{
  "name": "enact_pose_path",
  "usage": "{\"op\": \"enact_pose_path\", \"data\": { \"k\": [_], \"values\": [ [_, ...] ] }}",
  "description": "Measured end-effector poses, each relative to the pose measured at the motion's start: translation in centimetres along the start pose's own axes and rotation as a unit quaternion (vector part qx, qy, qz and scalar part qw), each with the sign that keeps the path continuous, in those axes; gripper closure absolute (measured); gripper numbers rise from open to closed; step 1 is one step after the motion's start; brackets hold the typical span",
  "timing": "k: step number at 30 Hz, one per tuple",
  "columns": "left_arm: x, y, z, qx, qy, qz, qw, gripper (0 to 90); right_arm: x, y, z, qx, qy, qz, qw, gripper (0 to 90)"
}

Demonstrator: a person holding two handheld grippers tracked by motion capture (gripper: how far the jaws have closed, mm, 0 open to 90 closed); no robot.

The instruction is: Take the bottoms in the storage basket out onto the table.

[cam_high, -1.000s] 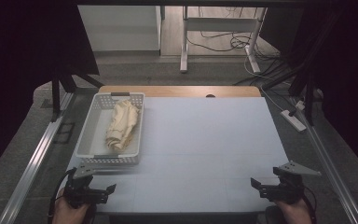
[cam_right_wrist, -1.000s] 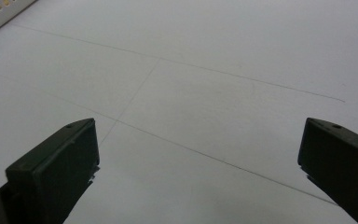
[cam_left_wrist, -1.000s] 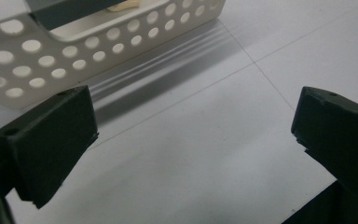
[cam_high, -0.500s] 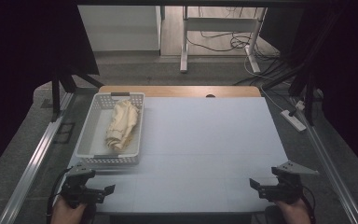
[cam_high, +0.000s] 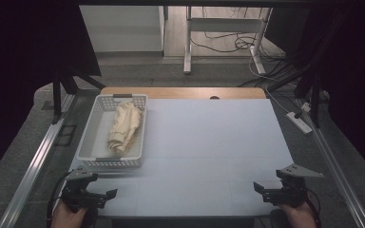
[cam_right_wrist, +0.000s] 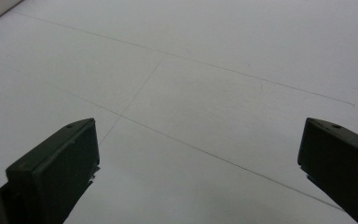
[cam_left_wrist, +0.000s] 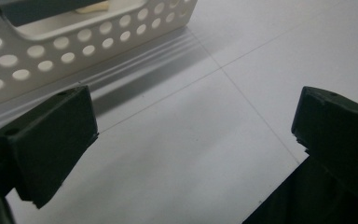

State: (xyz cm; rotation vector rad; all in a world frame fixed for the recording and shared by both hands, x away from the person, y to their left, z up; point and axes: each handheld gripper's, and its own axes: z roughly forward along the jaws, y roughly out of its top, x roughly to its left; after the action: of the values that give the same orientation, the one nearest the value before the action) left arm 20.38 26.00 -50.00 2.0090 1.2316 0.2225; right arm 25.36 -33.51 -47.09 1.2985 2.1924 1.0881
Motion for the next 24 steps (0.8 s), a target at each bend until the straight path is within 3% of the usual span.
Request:
{"op": "enact_pose_path", "data": {
  "k": [4,8,15,17,24],
  "values": [
    [0.0,0.1,-0.1,-0.009,-0.005,0.004,0.9999,0.0,0.1,0.0,0.1,0.004,-0.001,-0.005,1.0000,0.0],
    [-0.1,0.3,0.0,-0.006,0.005,0.014,0.9999,0.0,0.1,0.0,0.1,0.005,0.001,-0.007,1.0000,0.0],
    [0.0,0.8,-0.1,-0.008,-0.010,0.017,0.9998,0.0,0.2,0.1,0.2,0.008,0.001,-0.012,0.9999,0.0],
    [-0.2,1.0,-0.2,-0.011,0.002,0.031,0.9995,0.0,0.2,0.1,0.2,0.010,0.001,-0.014,0.9999,0.0],
    [-0.4,1.5,-0.5,-0.024,0.007,0.050,0.9984,0.0,0.3,0.1,0.2,0.012,0.001,-0.014,0.9998,0.0]
  ]
}}
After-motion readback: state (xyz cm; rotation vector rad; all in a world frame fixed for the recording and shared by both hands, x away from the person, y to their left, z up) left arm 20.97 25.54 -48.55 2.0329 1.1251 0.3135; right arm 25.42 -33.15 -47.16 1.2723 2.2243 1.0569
